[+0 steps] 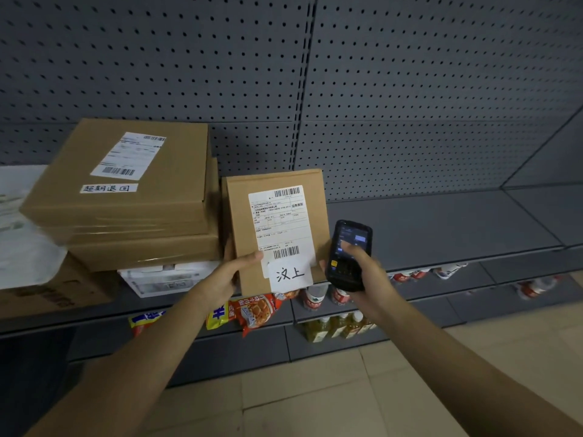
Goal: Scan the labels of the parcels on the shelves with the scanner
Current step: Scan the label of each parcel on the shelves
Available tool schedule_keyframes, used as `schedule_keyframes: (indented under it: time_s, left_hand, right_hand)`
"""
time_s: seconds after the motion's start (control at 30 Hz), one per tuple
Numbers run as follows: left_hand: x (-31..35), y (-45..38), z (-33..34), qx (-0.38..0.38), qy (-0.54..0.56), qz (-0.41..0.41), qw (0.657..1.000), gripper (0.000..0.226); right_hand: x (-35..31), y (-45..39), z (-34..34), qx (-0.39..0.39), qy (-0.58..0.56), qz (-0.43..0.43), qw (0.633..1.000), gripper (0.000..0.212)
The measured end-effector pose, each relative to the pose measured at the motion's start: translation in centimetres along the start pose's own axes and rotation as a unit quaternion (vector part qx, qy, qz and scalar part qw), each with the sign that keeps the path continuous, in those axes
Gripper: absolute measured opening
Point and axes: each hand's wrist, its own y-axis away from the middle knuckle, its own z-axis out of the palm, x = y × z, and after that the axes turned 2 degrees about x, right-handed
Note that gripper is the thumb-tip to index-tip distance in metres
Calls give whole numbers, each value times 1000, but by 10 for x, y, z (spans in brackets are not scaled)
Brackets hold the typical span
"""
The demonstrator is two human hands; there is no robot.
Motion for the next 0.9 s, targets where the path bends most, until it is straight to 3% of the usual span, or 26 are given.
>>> schedule_keyframes:
  time_s: [0.17, 0.27, 0.4, 0.6, 0.73, 0.9]
  left_hand:
    - [3, 4, 5, 24, 3, 10, 1000, 96]
    - [5, 8, 10, 41, 15, 27, 999, 101]
    - [16, 15, 25, 61, 43, 80, 994, 78]
    - [54, 27, 43, 71, 52, 123, 989, 99]
    - [79, 33, 55, 73, 34, 165, 983, 96]
    - [101, 38, 66, 71, 0, 204, 976, 106]
  right_hand:
    - [0, 3, -6, -4, 38, 1, 999, 58]
    - [-9, 11, -8, -15, 59, 1, 998, 62]
    - [-31, 29, -9, -32, 115, -12, 993, 72]
    - [-68, 82, 3, -134, 127, -1, 983, 60]
    - [-83, 115, 12, -193, 70, 6, 979, 69]
    - [-97, 145, 24, -247, 51, 22, 968, 62]
